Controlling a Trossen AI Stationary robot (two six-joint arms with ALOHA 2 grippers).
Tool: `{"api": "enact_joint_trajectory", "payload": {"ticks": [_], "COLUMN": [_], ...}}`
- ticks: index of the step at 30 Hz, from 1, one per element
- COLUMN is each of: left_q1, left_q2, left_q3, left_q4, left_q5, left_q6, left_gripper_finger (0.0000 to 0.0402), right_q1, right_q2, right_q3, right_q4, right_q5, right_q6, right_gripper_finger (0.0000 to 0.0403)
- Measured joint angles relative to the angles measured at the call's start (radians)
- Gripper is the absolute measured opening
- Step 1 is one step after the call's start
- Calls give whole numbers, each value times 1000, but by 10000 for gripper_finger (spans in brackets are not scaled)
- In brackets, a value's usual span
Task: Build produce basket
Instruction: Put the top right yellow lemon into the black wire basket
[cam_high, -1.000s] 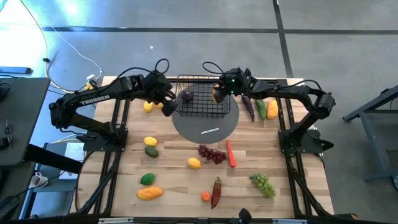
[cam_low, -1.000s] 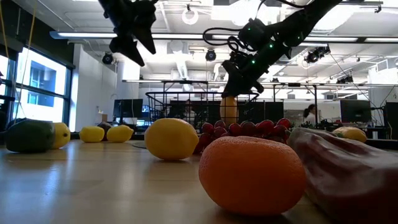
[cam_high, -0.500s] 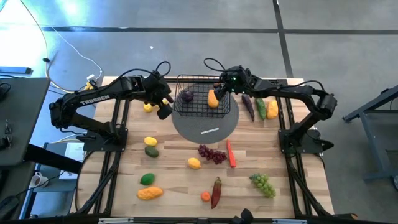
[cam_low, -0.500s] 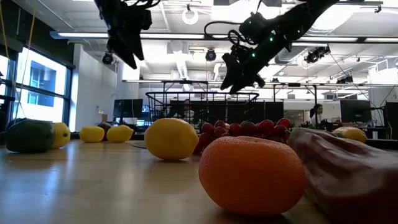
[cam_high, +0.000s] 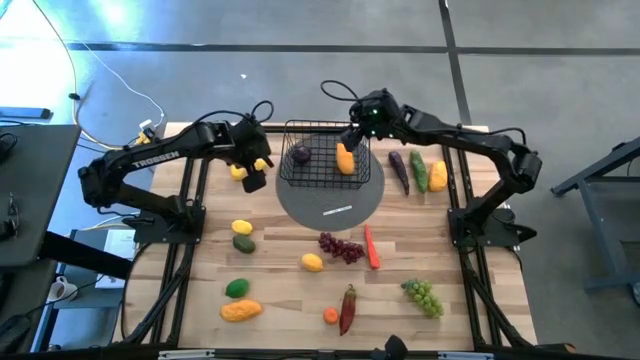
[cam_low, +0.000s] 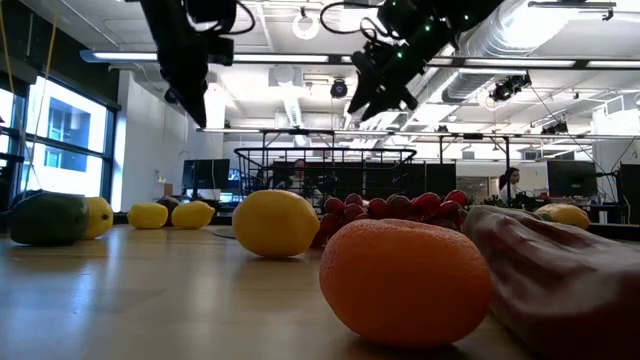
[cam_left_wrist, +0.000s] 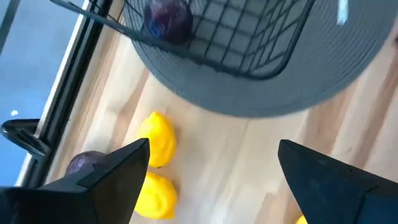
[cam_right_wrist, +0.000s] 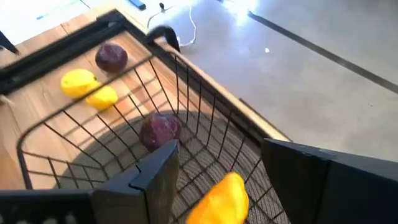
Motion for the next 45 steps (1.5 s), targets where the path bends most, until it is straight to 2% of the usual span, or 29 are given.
{"api": "enact_joint_trajectory", "payload": {"ticks": [11, 17, 25, 34, 42, 45], "left_q1": [123, 212, 269, 271, 271, 271], "left_q2": [0, 0, 22, 120, 209, 242], "left_q3": [-85, -141, -176, -192, -192, -192], "left_q4": [72, 124, 247, 256, 276, 302], "left_q5": [3, 65, 106, 111, 81, 42], "left_q6": [218, 299, 353, 357, 356, 338], "left_gripper_finger": [346, 346, 346, 346, 346, 346], "right_q1": [0, 0, 0, 0, 0, 0], "right_q2": [0, 0, 0, 0, 0, 0], "right_q3": [122, 140, 140, 140, 140, 140], "right_q4": [-54, -58, -58, -58, -58, -58], "right_q5": [0, -2, -5, -4, -4, -4], "right_q6": [0, 0, 0, 0, 0, 5], "right_gripper_finger": [211, 211, 211, 211, 211, 211]}}
